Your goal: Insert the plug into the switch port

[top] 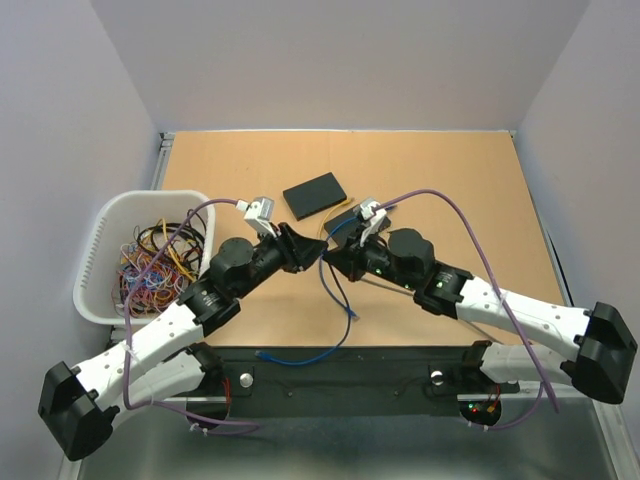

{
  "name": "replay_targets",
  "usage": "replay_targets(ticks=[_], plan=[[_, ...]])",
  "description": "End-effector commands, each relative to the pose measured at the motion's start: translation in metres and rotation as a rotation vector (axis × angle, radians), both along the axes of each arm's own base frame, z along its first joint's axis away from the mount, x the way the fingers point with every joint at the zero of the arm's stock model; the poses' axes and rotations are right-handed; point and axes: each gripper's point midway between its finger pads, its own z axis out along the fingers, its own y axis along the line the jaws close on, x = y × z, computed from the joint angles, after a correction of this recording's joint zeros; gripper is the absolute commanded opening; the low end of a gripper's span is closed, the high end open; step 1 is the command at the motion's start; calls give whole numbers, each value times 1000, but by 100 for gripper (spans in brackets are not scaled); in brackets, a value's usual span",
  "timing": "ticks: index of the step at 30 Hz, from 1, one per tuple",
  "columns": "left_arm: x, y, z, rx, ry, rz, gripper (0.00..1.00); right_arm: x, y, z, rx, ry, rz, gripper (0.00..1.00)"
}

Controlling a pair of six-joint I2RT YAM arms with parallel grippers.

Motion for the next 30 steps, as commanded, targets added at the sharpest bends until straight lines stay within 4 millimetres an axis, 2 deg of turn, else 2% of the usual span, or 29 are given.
replay_targets(ticks=[1,2,5,7,9,10,13,14,17,21,24,30], plan=[[-26,-6,39,-101,-143,-126,54,-8,-7,36,175,-86,3,0],[-27,-4,42,-102,-160,-122,65,-16,-5,45,214,-106,48,1],[-31,5,54,-103,-235,-107,81,-27,-9,58,274,-124,82,0],[-37,9,61,-106,-287,-116,84,-33,-8,64,299,-125,113,1],[-47,15,77,-132,-373,-134,84,-44,-8,71,344,-122,172,0],[-52,17,80,-149,-417,-145,84,-57,-7,78,382,-140,249,0],[-79,22,90,-212,-529,-225,84,-76,-9,90,461,-138,370,0],[-95,28,105,-261,-608,-258,82,-87,-8,97,492,-150,439,0],[-112,36,111,-300,-685,-288,78,-102,-5,105,517,-169,539,0],[-121,41,110,-309,-713,-303,76,-102,5,104,530,-131,578,0],[-120,36,103,-302,-684,-327,75,-100,15,98,532,-102,608,1],[-116,33,96,-295,-667,-325,71,-102,18,100,554,-93,637,0]])
